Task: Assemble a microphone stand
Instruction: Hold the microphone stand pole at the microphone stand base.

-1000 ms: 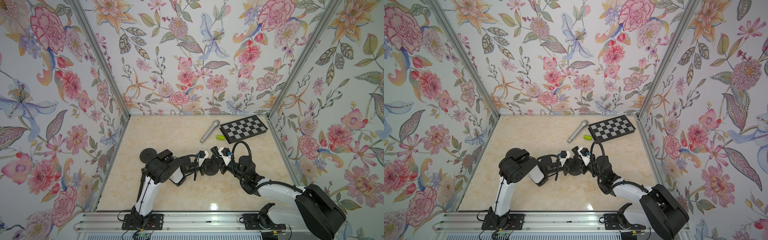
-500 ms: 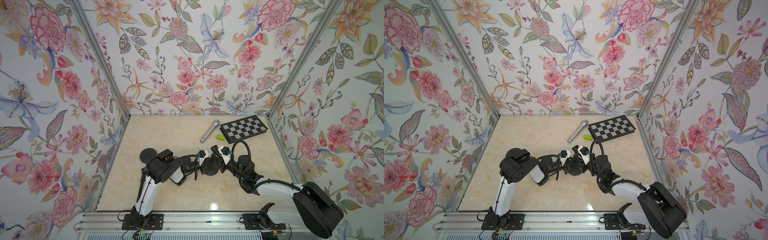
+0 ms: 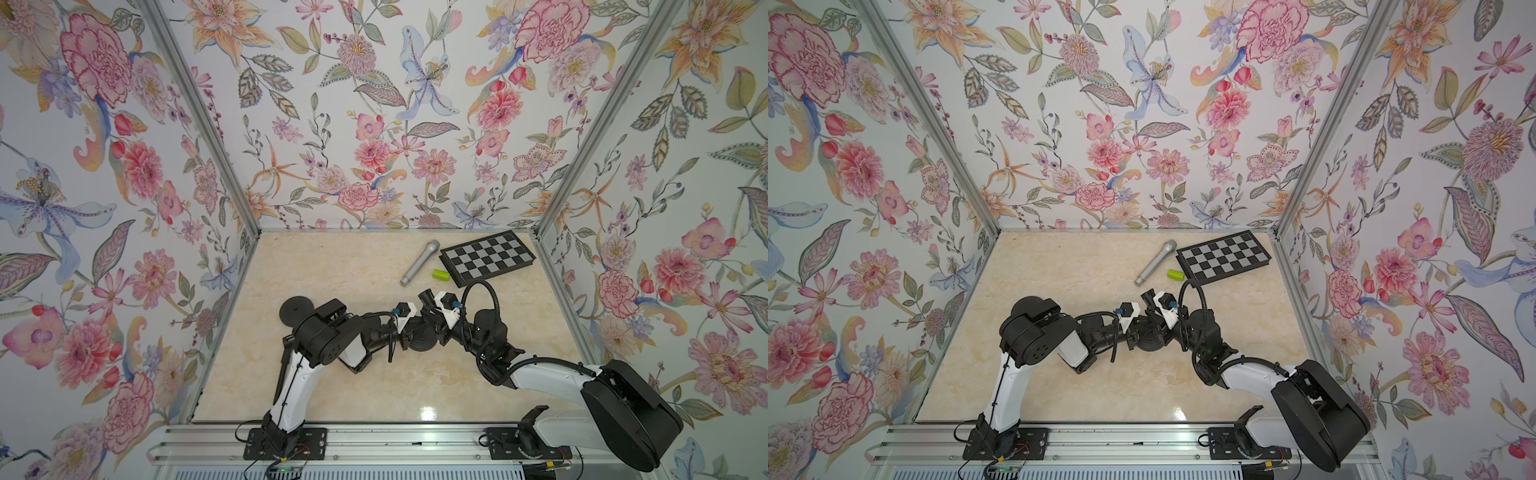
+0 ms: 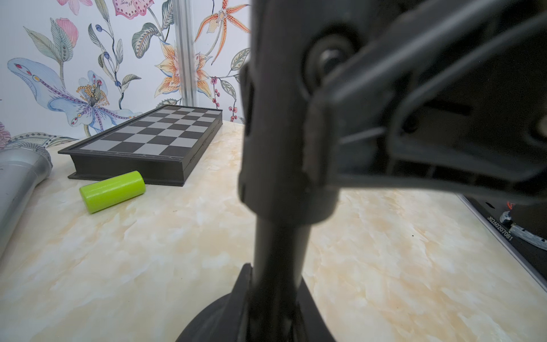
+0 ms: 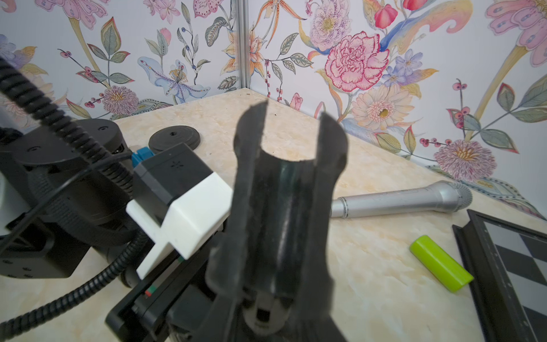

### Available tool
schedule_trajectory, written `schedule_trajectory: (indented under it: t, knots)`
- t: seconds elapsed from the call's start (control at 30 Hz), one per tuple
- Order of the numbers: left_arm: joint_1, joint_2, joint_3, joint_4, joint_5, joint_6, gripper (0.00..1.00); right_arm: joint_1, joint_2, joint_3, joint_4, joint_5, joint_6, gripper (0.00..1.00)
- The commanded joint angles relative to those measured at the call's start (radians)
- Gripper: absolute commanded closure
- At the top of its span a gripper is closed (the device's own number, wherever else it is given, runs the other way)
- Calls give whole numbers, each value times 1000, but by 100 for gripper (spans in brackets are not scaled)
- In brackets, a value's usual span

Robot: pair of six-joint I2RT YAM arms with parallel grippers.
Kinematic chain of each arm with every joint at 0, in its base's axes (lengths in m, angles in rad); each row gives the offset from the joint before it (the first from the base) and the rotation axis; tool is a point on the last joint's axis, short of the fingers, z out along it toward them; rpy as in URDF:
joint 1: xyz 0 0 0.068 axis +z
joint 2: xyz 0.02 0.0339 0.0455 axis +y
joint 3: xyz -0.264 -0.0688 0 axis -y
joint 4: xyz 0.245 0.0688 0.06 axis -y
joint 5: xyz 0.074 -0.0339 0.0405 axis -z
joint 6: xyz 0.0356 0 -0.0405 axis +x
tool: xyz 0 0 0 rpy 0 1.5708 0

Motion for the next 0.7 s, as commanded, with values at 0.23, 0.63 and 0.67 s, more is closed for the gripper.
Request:
schedule_trajectory:
  t: [0.23,0.63,0.67]
  knots:
    - [33,51,-52,239,-232,54,78,8,19,-59,-51,-7,-56,100]
    - [43,88,-7,238,-159,-13,73,8,36,-36,-101,-32,-70,100]
    - [42,87,-8,239,-155,-10,71,8,48,-38,-101,-33,-71,100]
